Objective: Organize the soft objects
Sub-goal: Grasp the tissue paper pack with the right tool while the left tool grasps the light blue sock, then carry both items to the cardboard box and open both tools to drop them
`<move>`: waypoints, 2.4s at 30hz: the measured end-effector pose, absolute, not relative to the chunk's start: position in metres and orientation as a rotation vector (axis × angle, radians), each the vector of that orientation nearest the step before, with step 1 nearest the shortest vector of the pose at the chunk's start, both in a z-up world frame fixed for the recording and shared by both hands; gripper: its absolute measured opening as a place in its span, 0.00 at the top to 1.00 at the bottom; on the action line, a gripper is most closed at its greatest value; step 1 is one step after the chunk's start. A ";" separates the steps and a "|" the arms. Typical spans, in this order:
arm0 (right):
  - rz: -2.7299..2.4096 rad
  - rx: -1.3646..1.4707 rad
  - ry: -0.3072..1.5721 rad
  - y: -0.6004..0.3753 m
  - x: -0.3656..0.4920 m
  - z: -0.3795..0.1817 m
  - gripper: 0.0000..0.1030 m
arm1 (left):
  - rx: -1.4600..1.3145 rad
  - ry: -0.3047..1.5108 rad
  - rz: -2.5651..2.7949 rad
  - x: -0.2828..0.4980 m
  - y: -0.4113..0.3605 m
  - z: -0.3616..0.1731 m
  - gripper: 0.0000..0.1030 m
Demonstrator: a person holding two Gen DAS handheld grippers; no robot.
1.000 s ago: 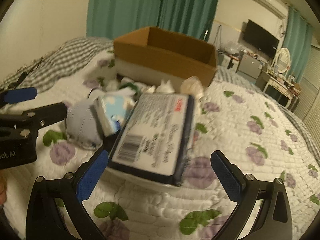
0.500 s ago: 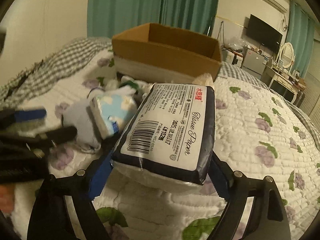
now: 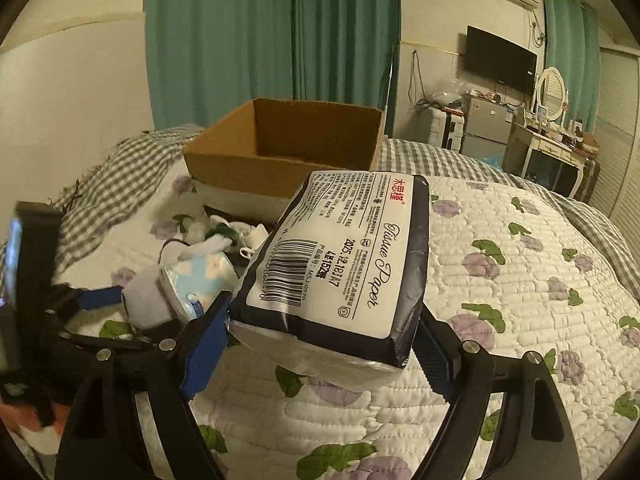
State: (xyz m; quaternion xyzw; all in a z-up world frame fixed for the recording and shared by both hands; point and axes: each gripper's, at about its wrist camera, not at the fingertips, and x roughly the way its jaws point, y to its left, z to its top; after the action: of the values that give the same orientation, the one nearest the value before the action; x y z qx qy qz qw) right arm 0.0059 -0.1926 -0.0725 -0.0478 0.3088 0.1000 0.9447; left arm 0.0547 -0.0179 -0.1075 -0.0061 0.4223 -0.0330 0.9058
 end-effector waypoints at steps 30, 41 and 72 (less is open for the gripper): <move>0.361 -0.079 0.485 -0.204 0.000 -0.003 0.19 | 0.014 0.595 -0.076 0.013 -0.016 -0.004 0.48; 0.450 -0.096 0.367 -0.194 0.080 0.070 0.19 | 0.062 0.440 -0.137 0.084 -0.025 0.065 0.48; 0.439 0.002 0.515 -0.222 0.211 -0.001 0.04 | 0.088 0.565 -0.118 0.203 -0.059 -0.016 0.30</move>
State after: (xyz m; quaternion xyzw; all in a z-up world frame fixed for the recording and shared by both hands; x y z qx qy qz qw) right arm 0.2109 -0.2220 -0.0007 0.0009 0.2525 0.2153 0.9433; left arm 0.2026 -0.0594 -0.0158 0.0434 0.2786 -0.0584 0.9577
